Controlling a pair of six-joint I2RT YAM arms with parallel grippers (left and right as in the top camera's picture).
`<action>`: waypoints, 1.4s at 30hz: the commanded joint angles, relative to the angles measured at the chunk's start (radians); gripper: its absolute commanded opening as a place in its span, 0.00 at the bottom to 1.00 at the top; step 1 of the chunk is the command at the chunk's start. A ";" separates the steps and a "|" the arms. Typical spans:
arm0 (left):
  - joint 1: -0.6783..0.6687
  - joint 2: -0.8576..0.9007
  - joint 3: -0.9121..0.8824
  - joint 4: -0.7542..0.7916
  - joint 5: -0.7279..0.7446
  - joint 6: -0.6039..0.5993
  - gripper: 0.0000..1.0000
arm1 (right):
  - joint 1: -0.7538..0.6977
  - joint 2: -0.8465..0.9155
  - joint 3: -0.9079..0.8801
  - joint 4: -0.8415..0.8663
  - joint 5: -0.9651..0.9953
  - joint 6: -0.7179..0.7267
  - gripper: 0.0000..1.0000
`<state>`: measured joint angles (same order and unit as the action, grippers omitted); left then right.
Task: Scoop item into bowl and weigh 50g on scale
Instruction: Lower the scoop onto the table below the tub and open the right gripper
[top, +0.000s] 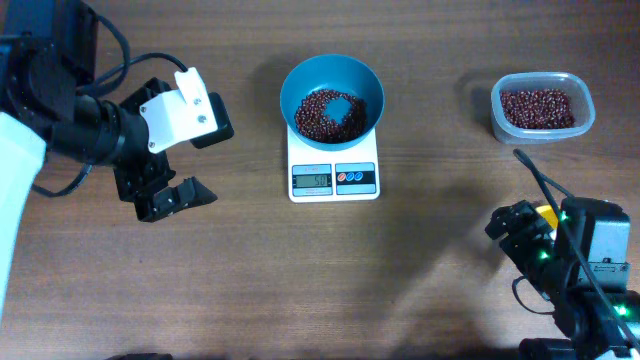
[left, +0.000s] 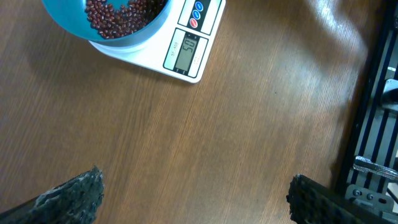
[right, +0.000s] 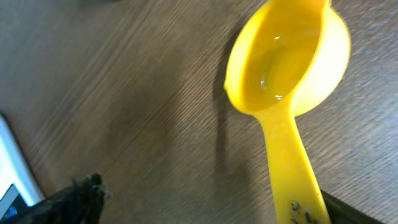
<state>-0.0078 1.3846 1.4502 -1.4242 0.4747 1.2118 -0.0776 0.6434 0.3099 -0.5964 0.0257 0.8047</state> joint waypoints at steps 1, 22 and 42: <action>0.006 -0.004 0.000 -0.001 0.007 0.016 0.99 | 0.004 0.060 -0.006 0.031 0.066 0.001 1.00; 0.006 -0.004 0.000 -0.001 0.007 0.016 0.99 | 0.004 0.588 0.252 -0.095 0.044 0.024 0.99; 0.006 -0.004 0.000 -0.001 0.007 0.016 0.99 | 0.005 0.587 0.454 -0.382 0.118 0.024 0.99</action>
<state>-0.0078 1.3846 1.4498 -1.4239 0.4747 1.2118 -0.0776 1.2304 0.7486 -0.9676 0.1093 0.8165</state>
